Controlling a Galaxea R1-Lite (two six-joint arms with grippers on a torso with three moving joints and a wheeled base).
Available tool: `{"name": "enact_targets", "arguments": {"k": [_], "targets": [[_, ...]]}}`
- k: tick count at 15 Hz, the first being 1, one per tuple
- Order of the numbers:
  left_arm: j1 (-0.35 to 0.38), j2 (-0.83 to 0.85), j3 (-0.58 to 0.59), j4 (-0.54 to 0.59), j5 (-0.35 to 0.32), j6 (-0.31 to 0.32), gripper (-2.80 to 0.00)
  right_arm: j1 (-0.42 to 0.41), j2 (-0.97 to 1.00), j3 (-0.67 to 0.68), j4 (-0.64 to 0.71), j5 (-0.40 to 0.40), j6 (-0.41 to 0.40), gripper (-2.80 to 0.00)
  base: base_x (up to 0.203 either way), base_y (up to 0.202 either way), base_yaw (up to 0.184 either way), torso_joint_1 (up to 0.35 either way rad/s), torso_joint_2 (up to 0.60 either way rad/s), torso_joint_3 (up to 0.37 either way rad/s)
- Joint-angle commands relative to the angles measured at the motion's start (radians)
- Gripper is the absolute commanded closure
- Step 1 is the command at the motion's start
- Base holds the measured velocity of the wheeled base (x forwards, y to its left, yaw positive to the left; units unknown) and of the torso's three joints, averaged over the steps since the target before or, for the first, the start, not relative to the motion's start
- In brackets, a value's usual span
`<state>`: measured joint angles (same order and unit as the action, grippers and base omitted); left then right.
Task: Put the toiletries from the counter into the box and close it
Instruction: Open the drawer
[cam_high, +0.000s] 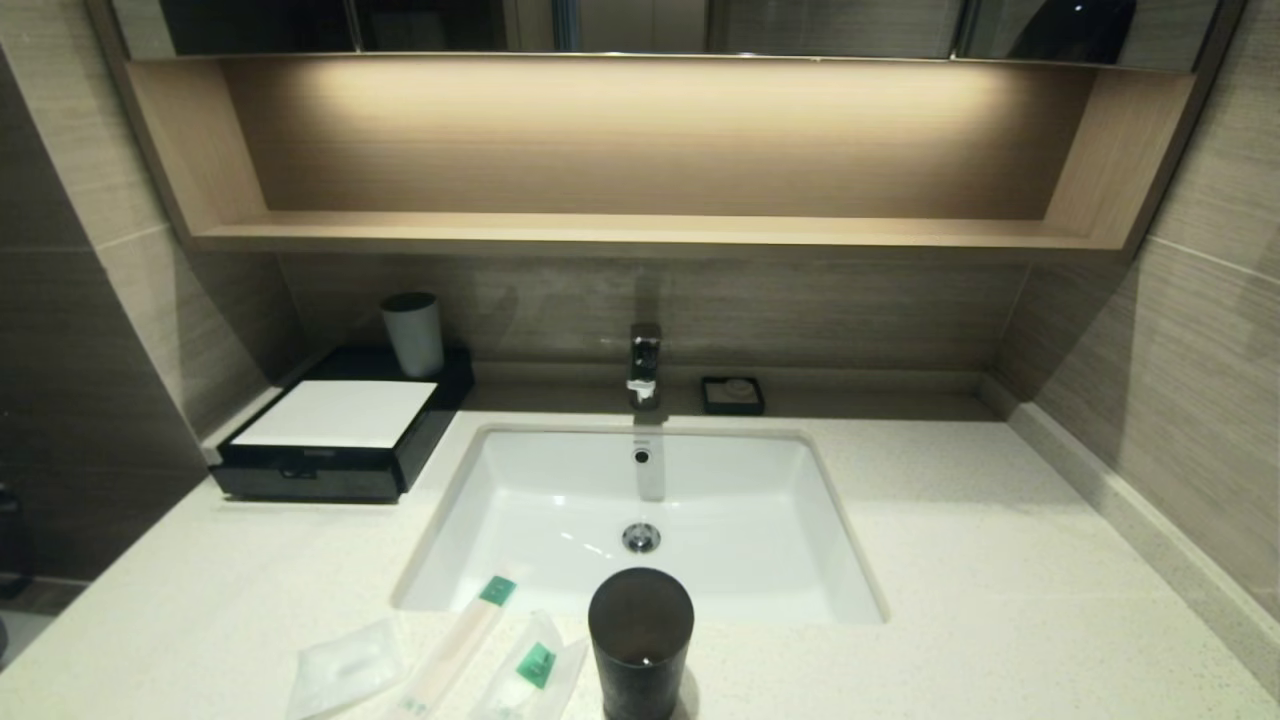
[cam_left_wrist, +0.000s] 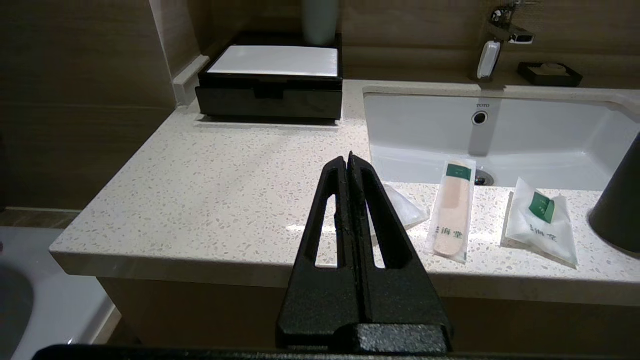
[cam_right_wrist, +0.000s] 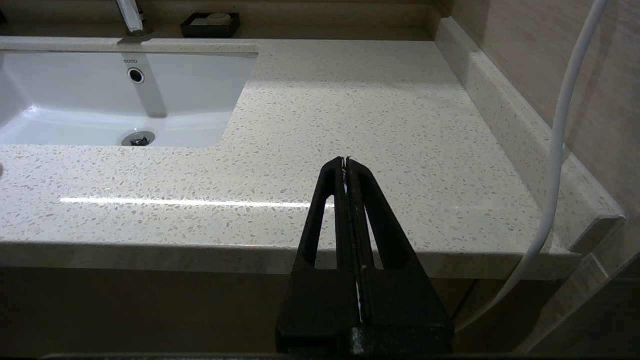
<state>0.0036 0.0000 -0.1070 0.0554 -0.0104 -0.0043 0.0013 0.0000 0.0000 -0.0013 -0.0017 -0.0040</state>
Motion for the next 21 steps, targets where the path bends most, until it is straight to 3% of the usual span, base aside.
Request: {"name": "enact_targets", "arguments": {"k": [1, 7, 13, 18, 21], "targets": [[0.0, 0.002, -0.025, 0.006, -0.002, 0.0, 0.0, 0.0, 0.0, 0.002, 0.0, 0.0, -0.001, 0.0, 0.0, 0.0, 0.0, 0.0, 0.0, 0.0], [-0.001, 0.002, -0.14, 0.144, -0.02, -0.002, 0.0, 0.0, 0.0, 0.002, -0.002, 0.002, -0.007, 0.0, 0.0, 0.0, 0.0, 0.0, 0.0, 0.0], [-0.001, 0.02, -0.173, 0.146, -0.046, -0.002, 0.0, 0.0, 0.0, 0.002, -0.002, 0.002, -0.005, 0.0, 0.0, 0.0, 0.0, 0.0, 0.0, 0.0], [-0.001, 0.074, -0.268, 0.144, -0.044, -0.006, 0.0, 0.0, 0.0, 0.002, -0.002, 0.002, -0.005, 0.0, 0.0, 0.0, 0.0, 0.0, 0.0, 0.0], [0.0, 0.212, -0.343, 0.133, -0.036, -0.063, 0.0, 0.0, 0.0, 0.002, -0.002, 0.002, -0.005, 0.0, 0.0, 0.0, 0.0, 0.0, 0.0, 0.0]]}}
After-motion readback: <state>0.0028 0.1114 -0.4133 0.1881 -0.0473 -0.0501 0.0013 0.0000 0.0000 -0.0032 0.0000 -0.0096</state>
